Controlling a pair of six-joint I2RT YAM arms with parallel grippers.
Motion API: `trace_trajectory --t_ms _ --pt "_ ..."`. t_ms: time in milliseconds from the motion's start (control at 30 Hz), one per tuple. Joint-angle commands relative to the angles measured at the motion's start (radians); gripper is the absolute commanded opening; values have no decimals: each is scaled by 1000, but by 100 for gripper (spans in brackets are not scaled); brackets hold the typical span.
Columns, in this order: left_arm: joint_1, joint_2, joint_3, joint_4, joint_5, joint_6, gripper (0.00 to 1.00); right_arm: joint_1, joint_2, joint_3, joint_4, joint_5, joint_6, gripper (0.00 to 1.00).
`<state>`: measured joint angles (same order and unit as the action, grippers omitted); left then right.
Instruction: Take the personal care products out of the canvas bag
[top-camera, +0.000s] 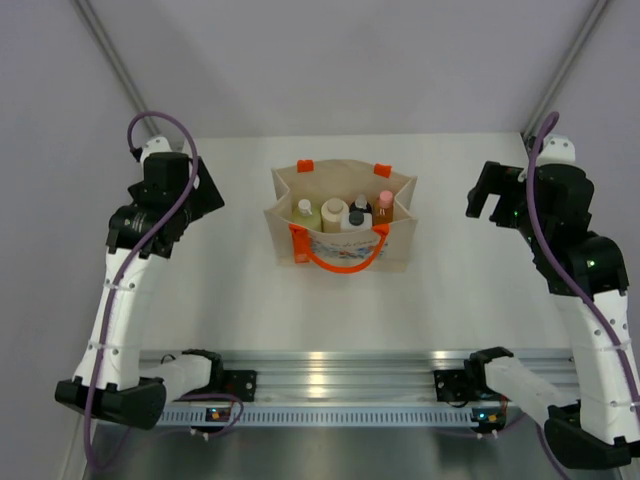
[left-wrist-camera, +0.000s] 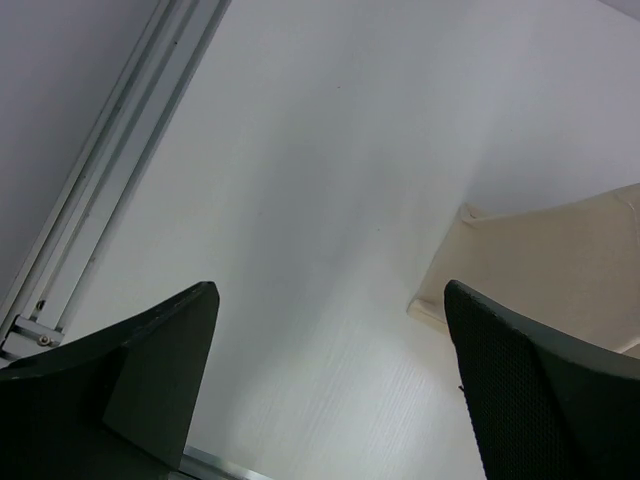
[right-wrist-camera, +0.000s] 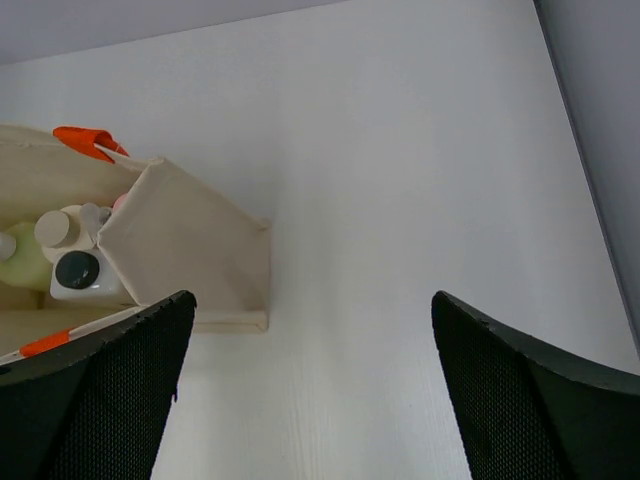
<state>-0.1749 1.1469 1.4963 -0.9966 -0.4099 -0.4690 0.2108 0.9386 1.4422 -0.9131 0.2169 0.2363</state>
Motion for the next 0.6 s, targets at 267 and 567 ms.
trace_trajectory --t_ms 267,567 --pt "-21 54 134 0 170 -115 99 -16 -3 18 -3 -54 0 99" --pt "-67 224 192 4 402 -298 99 -16 -3 -26 48 -194 66 99"
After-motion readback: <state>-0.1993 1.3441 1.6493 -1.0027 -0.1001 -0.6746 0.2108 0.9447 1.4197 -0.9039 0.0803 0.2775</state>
